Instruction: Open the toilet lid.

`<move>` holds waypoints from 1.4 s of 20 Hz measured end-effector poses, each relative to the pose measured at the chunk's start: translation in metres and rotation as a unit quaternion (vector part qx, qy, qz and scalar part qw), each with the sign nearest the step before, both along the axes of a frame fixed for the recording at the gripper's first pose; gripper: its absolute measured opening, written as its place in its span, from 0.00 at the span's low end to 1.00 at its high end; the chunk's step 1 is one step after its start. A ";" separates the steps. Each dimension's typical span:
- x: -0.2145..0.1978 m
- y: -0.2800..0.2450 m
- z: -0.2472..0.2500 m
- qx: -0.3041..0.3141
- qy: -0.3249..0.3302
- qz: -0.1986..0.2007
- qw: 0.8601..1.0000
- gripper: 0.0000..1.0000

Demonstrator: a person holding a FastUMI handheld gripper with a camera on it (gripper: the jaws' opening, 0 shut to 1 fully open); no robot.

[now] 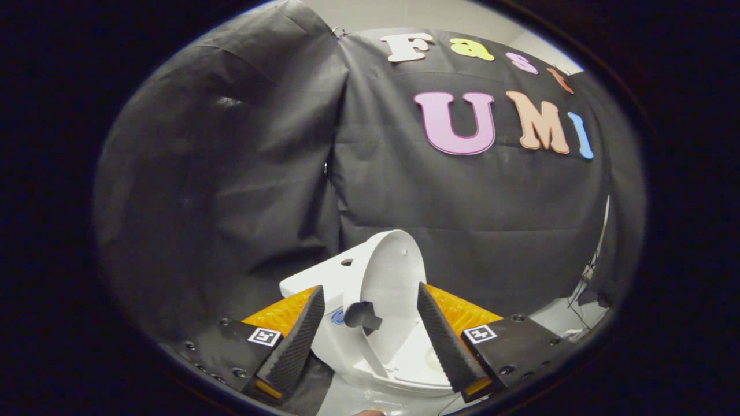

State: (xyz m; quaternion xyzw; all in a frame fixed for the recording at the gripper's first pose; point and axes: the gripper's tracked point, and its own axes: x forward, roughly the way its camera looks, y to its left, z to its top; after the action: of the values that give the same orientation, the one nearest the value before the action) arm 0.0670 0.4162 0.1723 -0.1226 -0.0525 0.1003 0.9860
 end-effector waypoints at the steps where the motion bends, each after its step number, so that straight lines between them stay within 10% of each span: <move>1: -0.004 -0.006 0.005 0.002 -0.006 -0.001 1.000 0.99; 16: -0.020 -0.099 -0.013 -0.002 0.005 0.027 1.000 0.99; 28: -0.011 -0.281 -0.062 -0.042 0.015 -0.073 0.996 1.00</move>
State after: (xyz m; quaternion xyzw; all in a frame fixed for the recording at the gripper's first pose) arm 0.0559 0.1347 0.1104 -0.1655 -0.0241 0.0318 0.9854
